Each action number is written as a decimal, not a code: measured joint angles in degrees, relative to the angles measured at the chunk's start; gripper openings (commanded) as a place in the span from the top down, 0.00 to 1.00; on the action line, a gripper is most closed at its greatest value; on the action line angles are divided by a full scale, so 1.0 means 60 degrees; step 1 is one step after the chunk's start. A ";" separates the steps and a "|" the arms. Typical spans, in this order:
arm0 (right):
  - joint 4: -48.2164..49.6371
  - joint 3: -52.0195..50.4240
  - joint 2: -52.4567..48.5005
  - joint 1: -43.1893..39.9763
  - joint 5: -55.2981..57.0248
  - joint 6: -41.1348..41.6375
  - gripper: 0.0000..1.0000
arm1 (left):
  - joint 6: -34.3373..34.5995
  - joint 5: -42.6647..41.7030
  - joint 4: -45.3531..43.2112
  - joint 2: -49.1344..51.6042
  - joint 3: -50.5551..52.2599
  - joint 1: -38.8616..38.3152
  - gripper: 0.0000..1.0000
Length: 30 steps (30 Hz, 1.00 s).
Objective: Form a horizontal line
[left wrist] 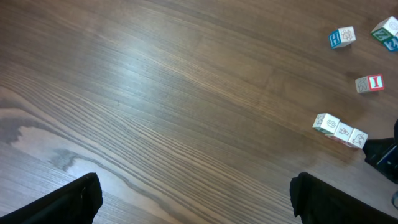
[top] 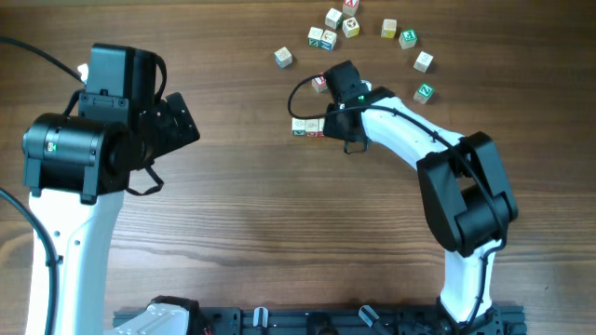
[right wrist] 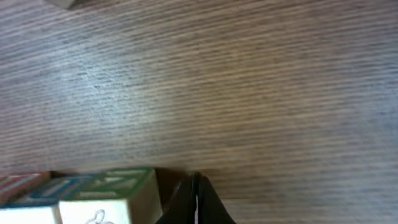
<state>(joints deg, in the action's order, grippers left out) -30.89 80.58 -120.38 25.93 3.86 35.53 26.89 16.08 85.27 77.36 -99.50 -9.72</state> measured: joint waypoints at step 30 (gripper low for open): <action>0.1020 -0.0248 0.0000 -0.0029 -0.0433 -0.0736 0.96 | 0.0000 0.0000 0.0000 0.0000 0.0000 0.0000 0.00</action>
<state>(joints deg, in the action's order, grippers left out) -24.77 79.09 -120.38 25.76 1.26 31.11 26.89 16.08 85.27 77.36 -99.50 -9.72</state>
